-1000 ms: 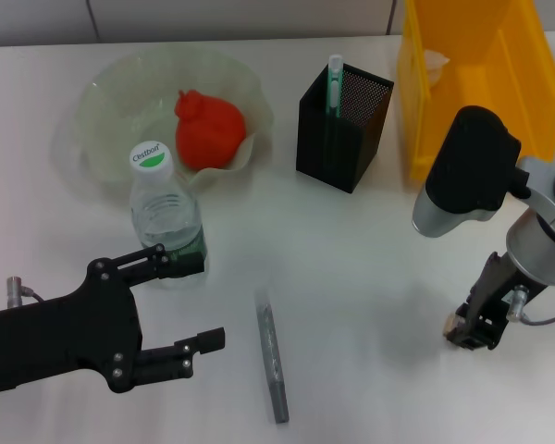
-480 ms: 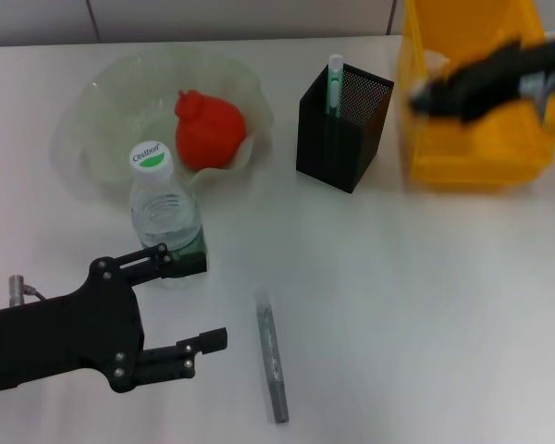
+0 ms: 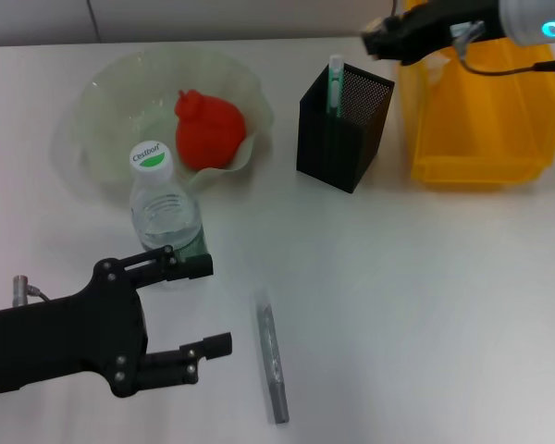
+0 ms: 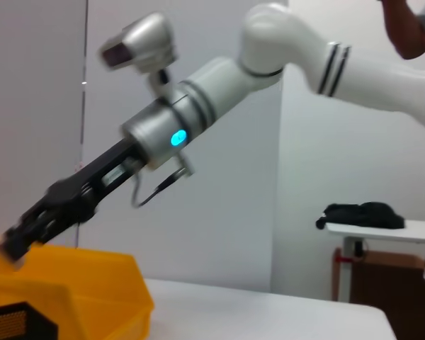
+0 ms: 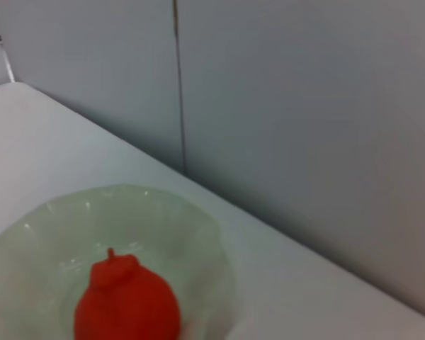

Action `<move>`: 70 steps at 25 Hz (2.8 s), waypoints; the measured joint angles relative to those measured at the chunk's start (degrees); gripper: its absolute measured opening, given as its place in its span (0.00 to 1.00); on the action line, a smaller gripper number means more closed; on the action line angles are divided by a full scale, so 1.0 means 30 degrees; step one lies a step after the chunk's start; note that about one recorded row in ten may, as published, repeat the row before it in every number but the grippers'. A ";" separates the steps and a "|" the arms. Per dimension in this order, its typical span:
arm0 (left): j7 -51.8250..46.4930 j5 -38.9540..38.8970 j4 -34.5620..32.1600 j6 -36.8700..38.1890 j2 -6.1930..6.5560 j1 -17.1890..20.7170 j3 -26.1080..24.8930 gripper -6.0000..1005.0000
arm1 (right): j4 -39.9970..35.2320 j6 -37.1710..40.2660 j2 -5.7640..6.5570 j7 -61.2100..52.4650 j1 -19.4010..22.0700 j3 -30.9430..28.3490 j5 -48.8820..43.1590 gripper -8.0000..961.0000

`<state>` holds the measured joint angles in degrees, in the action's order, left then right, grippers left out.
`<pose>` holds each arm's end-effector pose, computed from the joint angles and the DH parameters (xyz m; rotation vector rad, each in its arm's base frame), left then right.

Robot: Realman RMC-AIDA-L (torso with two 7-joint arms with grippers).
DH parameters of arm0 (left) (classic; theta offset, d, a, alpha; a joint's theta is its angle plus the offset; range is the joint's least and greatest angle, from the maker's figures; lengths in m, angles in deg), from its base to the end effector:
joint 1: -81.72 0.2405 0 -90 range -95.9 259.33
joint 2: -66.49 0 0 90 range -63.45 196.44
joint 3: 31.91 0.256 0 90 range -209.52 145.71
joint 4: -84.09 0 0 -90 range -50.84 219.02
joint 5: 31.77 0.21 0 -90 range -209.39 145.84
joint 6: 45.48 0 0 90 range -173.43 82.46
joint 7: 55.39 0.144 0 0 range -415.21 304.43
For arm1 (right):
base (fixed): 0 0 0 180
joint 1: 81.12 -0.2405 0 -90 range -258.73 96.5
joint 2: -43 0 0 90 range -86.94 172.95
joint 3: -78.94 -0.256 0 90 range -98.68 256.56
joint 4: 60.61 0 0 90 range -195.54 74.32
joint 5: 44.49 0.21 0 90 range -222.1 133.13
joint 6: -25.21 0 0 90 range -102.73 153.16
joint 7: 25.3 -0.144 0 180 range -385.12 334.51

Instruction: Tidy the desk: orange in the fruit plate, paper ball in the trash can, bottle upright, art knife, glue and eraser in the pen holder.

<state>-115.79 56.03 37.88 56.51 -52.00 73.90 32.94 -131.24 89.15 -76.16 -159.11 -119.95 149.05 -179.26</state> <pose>-0.2701 0.2197 -0.0012 -2.7650 -0.2083 -1.0308 0.1371 0.4252 0.0219 -2.4606 0.6553 0.1387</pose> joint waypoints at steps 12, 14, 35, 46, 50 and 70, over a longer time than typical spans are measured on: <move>-0.5554 0.0828 -0.3432 -0.0937 -0.0132 0.0443 0.0728 0.76 | -0.1456 0.0269 -0.0084 -0.0220 0.1472 0.0047 0.0712 0.57; -0.7213 0.1025 -0.5273 -0.1787 -0.0128 0.0908 0.1696 0.76 | -0.2630 0.0623 -0.0068 0.0159 0.2697 0.0087 0.1918 0.64; -3.0124 1.4041 -1.8189 -0.7422 -0.0186 -0.0468 1.1066 0.76 | 0.7330 0.7462 -0.0046 2.0047 1.0166 -0.4423 1.3412 0.75; -3.4686 1.9169 -1.8133 -0.9112 -0.0226 -0.1634 1.5337 0.76 | 0.9006 0.7473 -0.0071 2.2559 0.9974 -0.4718 1.3444 0.74; -3.4782 1.9619 -1.8059 -0.9193 -0.0228 -0.1801 1.6352 0.76 | 0.9081 0.7470 -0.0058 2.2948 0.9963 -0.4727 1.3455 0.74; -3.4916 1.9606 -1.5743 -0.9118 -0.0226 -0.3352 1.6973 0.75 | 0.9741 0.7450 -0.0081 2.3656 0.9816 -0.4972 1.3467 0.74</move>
<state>-220.54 114.84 -9.35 29.16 -52.68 63.84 83.86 -102.02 111.50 -76.40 -88.14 -90.50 134.13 -138.86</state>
